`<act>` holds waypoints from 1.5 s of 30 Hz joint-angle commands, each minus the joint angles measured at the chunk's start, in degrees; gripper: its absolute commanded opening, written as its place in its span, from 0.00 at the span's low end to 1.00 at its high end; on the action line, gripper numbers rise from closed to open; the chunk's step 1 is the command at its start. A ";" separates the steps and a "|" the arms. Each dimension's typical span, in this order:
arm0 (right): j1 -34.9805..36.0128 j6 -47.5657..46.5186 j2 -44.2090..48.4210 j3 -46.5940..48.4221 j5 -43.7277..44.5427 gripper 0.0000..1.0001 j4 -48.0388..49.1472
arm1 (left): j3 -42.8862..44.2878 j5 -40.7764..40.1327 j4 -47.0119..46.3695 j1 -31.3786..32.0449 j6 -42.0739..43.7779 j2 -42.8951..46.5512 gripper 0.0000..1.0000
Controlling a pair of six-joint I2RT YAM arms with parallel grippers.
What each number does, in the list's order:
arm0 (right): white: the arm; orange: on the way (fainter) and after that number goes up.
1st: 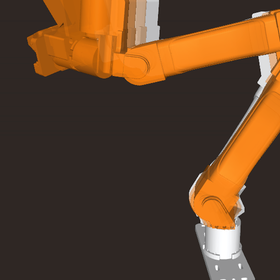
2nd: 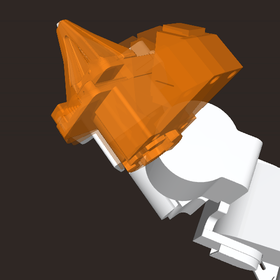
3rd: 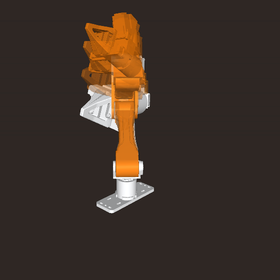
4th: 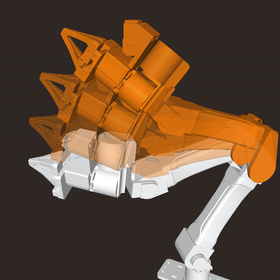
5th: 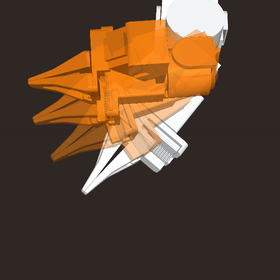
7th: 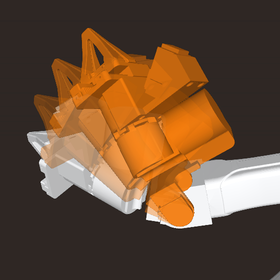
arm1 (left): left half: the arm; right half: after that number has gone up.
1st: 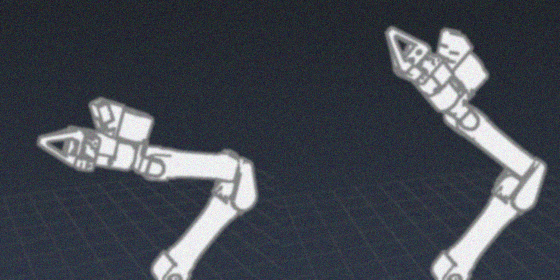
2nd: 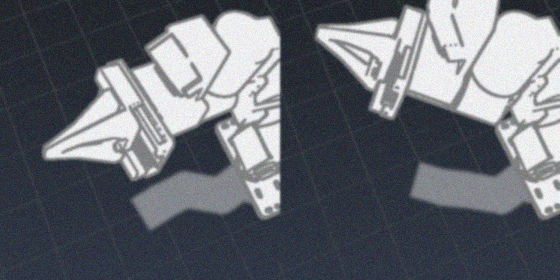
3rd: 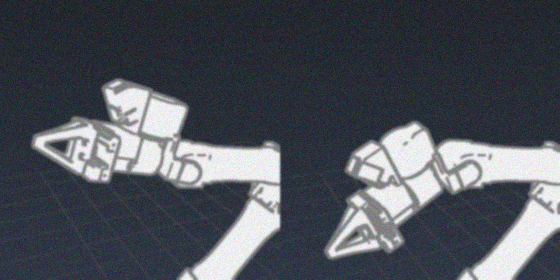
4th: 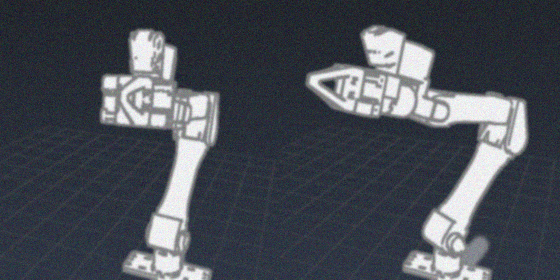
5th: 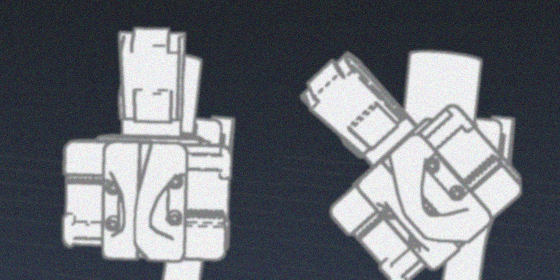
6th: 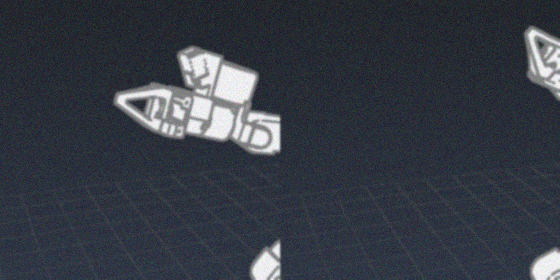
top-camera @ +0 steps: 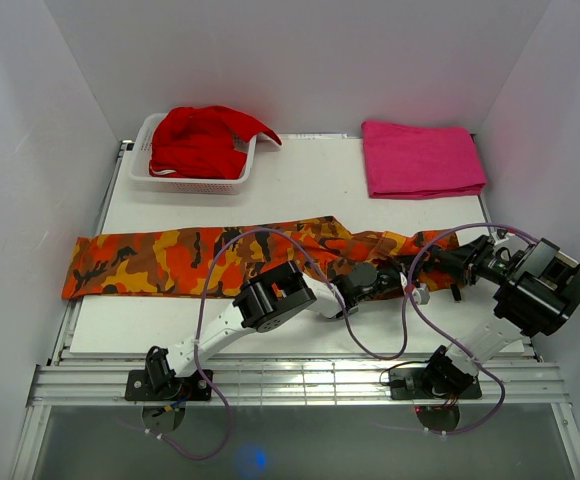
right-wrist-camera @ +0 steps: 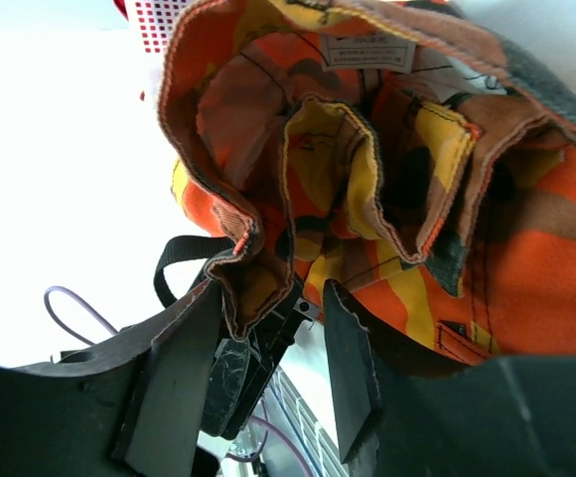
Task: Fold and stack the trousers
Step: Fold the trousers
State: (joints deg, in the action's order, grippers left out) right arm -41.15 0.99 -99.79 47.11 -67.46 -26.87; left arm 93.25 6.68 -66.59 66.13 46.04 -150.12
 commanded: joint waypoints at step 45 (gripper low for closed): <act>1.16 -30.96 -5.33 23.80 23.07 0.08 -27.97 | -36.81 21.98 91.63 -50.97 -40.34 67.51 0.64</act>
State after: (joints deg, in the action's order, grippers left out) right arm -39.94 -22.37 -105.47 66.72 -48.88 -51.44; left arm 59.51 22.92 10.83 21.45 6.90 -86.30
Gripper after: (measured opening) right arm 0.088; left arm 0.642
